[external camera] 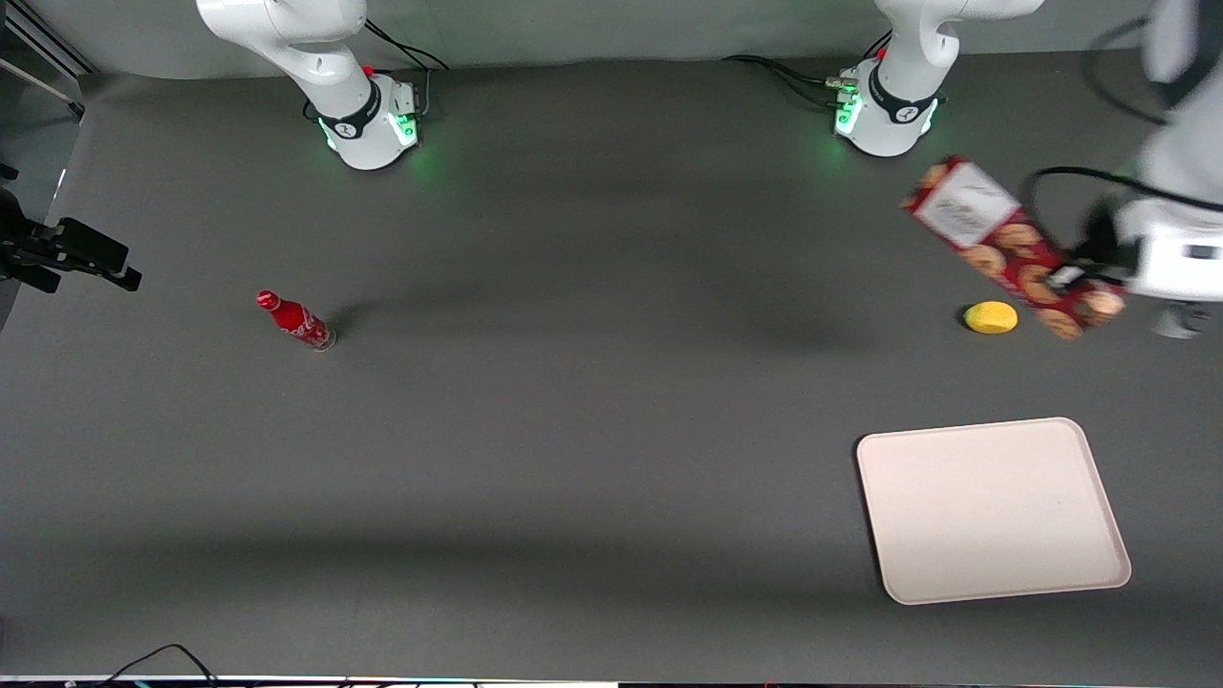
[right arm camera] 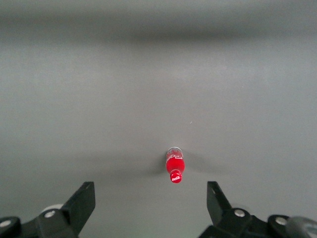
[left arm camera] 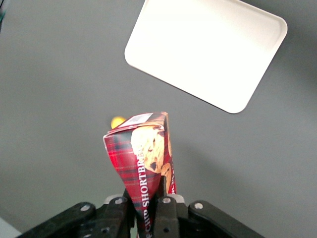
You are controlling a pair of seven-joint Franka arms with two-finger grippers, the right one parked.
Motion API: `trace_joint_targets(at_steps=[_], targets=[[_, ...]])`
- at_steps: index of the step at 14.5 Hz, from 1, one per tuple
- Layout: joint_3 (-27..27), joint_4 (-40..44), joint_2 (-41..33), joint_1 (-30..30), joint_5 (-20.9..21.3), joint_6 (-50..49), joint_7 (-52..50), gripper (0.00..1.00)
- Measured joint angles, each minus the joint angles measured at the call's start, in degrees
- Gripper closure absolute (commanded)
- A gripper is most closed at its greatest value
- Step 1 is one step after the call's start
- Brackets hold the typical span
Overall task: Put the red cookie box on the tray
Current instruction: 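Lift the cookie box and carry it past the lemon toward the tray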
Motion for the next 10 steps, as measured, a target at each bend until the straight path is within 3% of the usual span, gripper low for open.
trace_joint_targets(at_steps=[2,4,10], targets=[[7.2,2.9,3.9,0.1,0.0,0.6,17.6,1.0],[10.8,5.5,8.9,0.1,0.0,4.6,27.9,1.0],[15.3,7.7,26.8,1.6,-2.1,24.9,39.1,1.0]])
